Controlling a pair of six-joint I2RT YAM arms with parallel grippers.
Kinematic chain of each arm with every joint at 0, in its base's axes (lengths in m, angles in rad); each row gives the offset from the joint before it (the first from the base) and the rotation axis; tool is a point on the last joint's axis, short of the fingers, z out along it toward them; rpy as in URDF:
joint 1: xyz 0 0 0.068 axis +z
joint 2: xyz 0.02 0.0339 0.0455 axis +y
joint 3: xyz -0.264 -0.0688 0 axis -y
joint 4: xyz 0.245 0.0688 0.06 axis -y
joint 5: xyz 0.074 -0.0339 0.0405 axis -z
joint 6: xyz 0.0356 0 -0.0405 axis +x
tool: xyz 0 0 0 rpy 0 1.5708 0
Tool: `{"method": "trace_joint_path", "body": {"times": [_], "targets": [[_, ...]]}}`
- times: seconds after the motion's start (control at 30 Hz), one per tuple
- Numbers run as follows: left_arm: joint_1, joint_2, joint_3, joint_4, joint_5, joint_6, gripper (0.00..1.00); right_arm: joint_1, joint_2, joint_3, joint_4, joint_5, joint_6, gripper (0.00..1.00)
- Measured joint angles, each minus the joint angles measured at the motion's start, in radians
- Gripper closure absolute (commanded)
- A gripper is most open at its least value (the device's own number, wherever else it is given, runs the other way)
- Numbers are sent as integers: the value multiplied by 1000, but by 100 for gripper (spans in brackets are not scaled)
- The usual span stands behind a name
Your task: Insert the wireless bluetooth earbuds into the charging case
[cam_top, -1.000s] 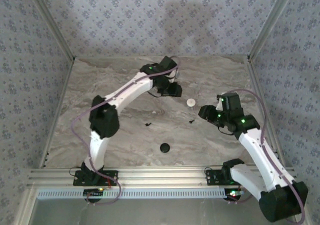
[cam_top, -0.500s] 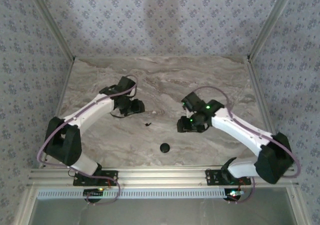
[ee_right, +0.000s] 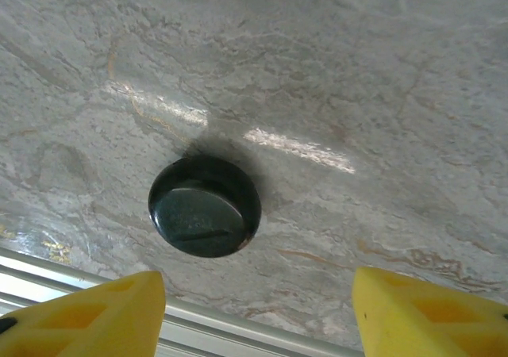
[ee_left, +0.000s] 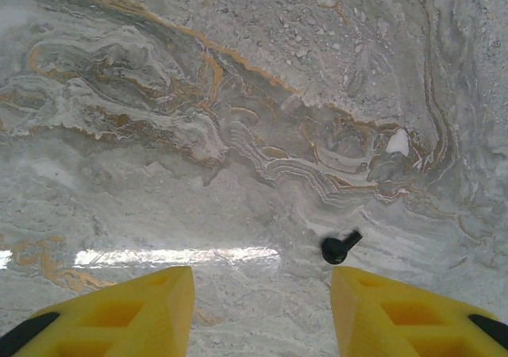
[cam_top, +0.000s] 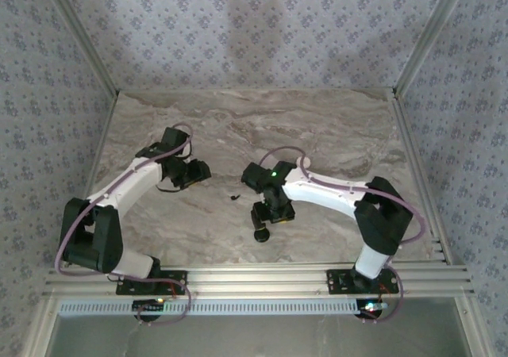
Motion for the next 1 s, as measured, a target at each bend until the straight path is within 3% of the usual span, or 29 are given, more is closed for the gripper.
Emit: {"method": "trace_joint_path", "body": {"times": [0.67, 0.9, 1.0], "targets": [[54, -24, -33, 29, 41, 23, 51, 71, 183, 80, -13, -30, 18, 30], [54, -31, -34, 36, 43, 26, 51, 79, 210, 82, -2, -30, 26, 35], [54, -31, -34, 36, 45, 27, 51, 79, 210, 81, 16, -29, 36, 41]]}}
